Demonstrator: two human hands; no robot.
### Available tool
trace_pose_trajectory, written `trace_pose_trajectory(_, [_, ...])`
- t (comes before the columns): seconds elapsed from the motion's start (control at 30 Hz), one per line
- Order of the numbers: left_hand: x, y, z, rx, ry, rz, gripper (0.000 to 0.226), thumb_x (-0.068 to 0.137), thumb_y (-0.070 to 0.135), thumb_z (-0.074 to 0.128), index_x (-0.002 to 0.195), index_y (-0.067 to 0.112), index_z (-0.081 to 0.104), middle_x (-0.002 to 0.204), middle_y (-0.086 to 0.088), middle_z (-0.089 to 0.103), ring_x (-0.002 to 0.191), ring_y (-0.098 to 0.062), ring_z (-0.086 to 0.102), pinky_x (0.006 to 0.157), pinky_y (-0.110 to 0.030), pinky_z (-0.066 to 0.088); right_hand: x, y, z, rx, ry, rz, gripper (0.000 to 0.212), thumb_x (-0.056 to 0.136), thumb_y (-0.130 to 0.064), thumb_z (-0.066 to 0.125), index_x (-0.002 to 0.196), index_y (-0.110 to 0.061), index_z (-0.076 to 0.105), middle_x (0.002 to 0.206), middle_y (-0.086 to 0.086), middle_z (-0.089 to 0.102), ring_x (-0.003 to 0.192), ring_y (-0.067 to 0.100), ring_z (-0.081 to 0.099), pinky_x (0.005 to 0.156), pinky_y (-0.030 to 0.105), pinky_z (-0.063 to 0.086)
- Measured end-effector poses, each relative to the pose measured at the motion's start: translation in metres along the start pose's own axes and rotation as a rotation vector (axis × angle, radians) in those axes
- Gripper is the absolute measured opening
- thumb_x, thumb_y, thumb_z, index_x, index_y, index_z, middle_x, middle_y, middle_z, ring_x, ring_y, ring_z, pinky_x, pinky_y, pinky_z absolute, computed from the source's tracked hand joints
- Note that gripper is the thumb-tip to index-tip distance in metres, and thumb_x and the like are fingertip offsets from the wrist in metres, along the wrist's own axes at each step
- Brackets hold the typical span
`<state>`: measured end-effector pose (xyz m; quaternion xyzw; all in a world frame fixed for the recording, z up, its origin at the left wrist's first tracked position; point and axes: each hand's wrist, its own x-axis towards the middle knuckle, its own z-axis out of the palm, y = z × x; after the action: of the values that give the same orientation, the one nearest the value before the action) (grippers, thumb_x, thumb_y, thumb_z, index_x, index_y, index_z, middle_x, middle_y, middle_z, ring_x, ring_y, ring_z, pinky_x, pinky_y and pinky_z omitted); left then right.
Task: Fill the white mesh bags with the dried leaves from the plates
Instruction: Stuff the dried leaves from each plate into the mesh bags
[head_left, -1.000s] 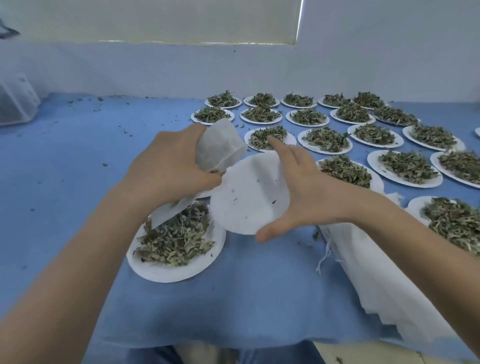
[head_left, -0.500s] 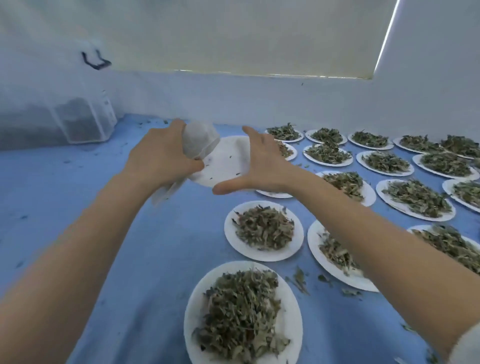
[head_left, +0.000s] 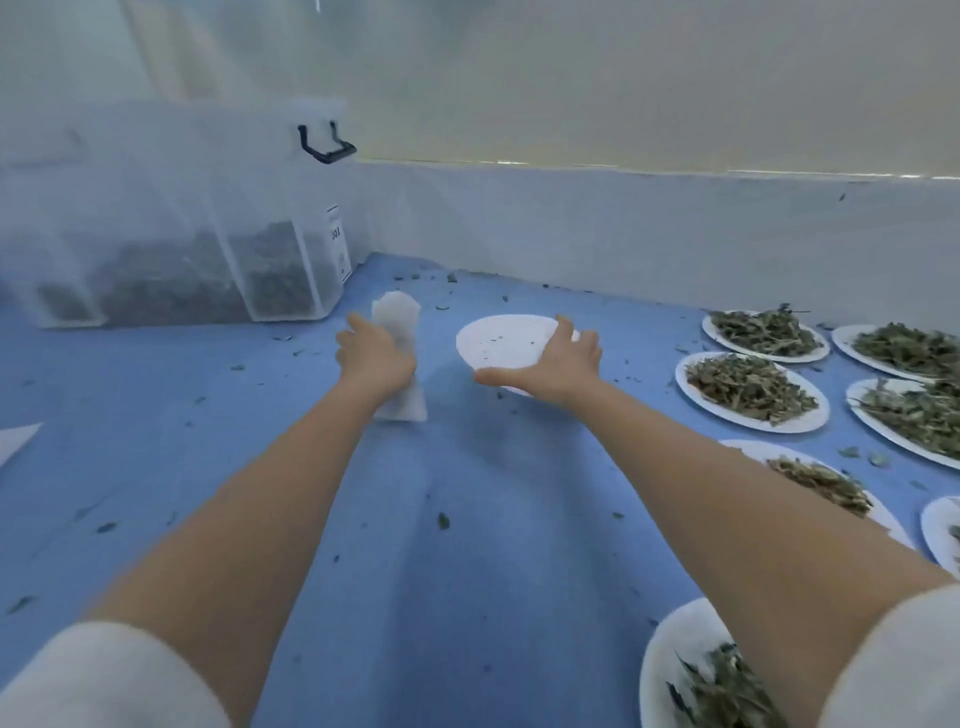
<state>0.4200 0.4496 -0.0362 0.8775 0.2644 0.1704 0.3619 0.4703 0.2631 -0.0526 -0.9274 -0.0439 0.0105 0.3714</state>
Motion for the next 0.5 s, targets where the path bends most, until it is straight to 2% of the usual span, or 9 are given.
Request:
trace_pose_trajectory(0.07, [0.018, -0.009, 0.013, -0.031, 0.003, 0.035, 0.068, 0.087, 0.014, 0.058, 0.139, 0.002, 0.016, 0.139, -0.021, 0.026, 0.125, -0.037, 0.035, 0.098, -0.039, 0.032, 0.019, -0.001, 0.013, -0.004, 0.034, 0.039, 0.132, 0.044, -0.073, 0.076, 0.145, -0.023, 0.007, 0.142, 0.009, 0.014, 0.135, 0.028, 0.014, 0.111, 0.041, 0.021])
trace_pose_trajectory(0.17, [0.037, -0.019, 0.026, -0.07, 0.006, 0.096, 0.07, 0.09, 0.012, 0.054, 0.145, 0.008, 0.009, 0.146, -0.016, 0.021, 0.129, -0.03, 0.032, 0.1, -0.037, 0.028, 0.041, 0.002, 0.03, -0.097, 0.088, 0.079, 0.132, 0.046, -0.077, 0.072, 0.145, -0.018, 0.007, 0.143, 0.013, 0.013, 0.134, 0.03, 0.013, 0.114, 0.041, 0.014])
trace_pose_trajectory(0.23, [0.042, -0.023, 0.03, 0.079, 0.042, 0.172, 0.067, 0.091, 0.013, 0.053, 0.146, 0.01, 0.013, 0.151, -0.014, 0.014, 0.134, -0.028, 0.026, 0.104, -0.038, 0.024, 0.051, 0.007, 0.037, -0.216, 0.083, 0.115, 0.13, 0.051, -0.08, 0.066, 0.147, -0.018, 0.004, 0.148, 0.02, 0.006, 0.138, 0.036, 0.005, 0.116, 0.044, 0.005])
trace_pose_trajectory(0.3, [0.039, -0.023, 0.033, 0.333, 0.145, 0.278, 0.063, 0.091, 0.012, 0.054, 0.144, 0.008, 0.021, 0.154, -0.015, 0.008, 0.138, -0.03, 0.019, 0.107, -0.039, 0.019, 0.055, 0.012, 0.04, -0.334, 0.064, 0.083, 0.118, 0.064, -0.081, 0.055, 0.149, -0.019, 0.001, 0.151, 0.027, -0.002, 0.14, 0.042, -0.006, 0.114, 0.049, -0.003])
trace_pose_trajectory(0.4, [0.026, -0.013, 0.039, 0.462, 0.278, 0.395, 0.053, 0.091, 0.009, 0.051, 0.14, 0.01, 0.03, 0.151, -0.015, 0.018, 0.137, -0.027, 0.019, 0.105, -0.038, 0.017, 0.048, 0.014, 0.04, -0.414, 0.056, -0.066, 0.093, 0.081, -0.075, 0.038, 0.151, -0.024, 0.002, 0.153, 0.026, -0.007, 0.141, 0.042, -0.012, 0.112, 0.051, -0.011])
trace_pose_trajectory(0.5, [0.009, 0.004, 0.044, 0.433, 0.309, 0.495, 0.043, 0.093, 0.009, 0.048, 0.135, 0.01, 0.039, 0.142, -0.011, 0.034, 0.129, -0.025, 0.028, 0.097, -0.029, 0.02, 0.035, 0.007, 0.034, -0.402, 0.0, -0.144, 0.081, 0.088, -0.068, 0.036, 0.151, -0.029, 0.003, 0.155, 0.021, -0.007, 0.142, 0.04, -0.011, 0.113, 0.049, -0.01])
